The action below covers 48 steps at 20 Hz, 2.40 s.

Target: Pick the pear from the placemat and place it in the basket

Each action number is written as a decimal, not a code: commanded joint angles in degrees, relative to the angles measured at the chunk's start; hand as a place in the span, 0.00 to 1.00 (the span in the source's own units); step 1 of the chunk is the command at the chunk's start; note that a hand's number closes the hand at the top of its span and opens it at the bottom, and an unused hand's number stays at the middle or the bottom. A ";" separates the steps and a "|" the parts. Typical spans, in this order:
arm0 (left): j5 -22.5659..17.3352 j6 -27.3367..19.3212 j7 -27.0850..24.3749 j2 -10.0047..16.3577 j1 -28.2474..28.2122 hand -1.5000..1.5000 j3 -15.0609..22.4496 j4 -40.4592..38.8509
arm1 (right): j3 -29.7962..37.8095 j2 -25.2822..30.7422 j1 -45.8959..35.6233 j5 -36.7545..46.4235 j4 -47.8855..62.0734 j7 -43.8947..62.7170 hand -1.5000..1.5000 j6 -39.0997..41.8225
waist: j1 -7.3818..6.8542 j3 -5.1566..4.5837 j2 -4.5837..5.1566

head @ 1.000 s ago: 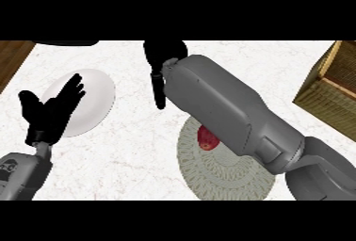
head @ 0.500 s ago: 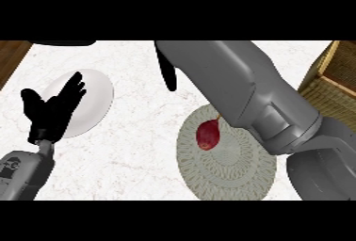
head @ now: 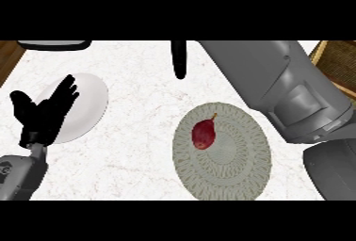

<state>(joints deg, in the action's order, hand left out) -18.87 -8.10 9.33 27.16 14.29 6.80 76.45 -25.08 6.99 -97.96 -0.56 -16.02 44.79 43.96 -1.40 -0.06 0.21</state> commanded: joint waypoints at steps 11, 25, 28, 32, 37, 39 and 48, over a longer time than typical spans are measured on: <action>2.37 -0.90 1.18 -0.90 -3.54 0.50 -1.81 3.53 | -1.52 1.84 22.24 5.60 -22.74 -2.18 0.00 -9.46 | 2.13 0.10 -0.68; 3.18 4.65 -2.77 -2.27 -1.05 0.50 -5.73 -3.46 | -3.83 -2.58 40.36 18.18 -29.10 -6.51 0.00 -22.67 | 1.09 0.03 -0.08; 3.92 3.38 0.60 -2.40 -4.08 0.50 -5.03 3.15 | -3.24 -1.73 42.12 19.40 -26.81 -7.38 0.00 -20.29 | 0.66 0.06 -0.18; 4.96 3.75 0.02 -3.85 0.41 0.50 -6.11 -1.91 | -4.91 -0.08 47.32 21.94 -31.34 -7.86 0.00 -17.31 | 1.67 0.04 -0.20; 4.58 6.64 1.39 -3.00 -0.96 0.50 -8.83 -0.71 | -2.13 0.05 49.13 24.77 -33.66 -8.40 0.00 -14.70 | 1.38 0.05 -0.24; 5.47 4.89 5.84 -3.46 -1.92 0.50 -7.99 5.02 | 0.90 0.08 47.10 24.30 -32.64 -8.57 0.00 -12.95 | 1.17 0.06 -0.27; 8.89 5.95 0.85 -6.39 -0.55 0.50 -9.24 -1.39 | 4.43 -1.36 52.19 25.73 -38.67 -10.55 0.00 -10.86 | 1.48 0.05 -0.25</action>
<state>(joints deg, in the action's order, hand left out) -10.95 -2.87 11.38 21.39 13.19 -1.55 77.14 -21.62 6.03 -48.96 24.53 -50.34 34.66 32.24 -0.07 0.00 -0.02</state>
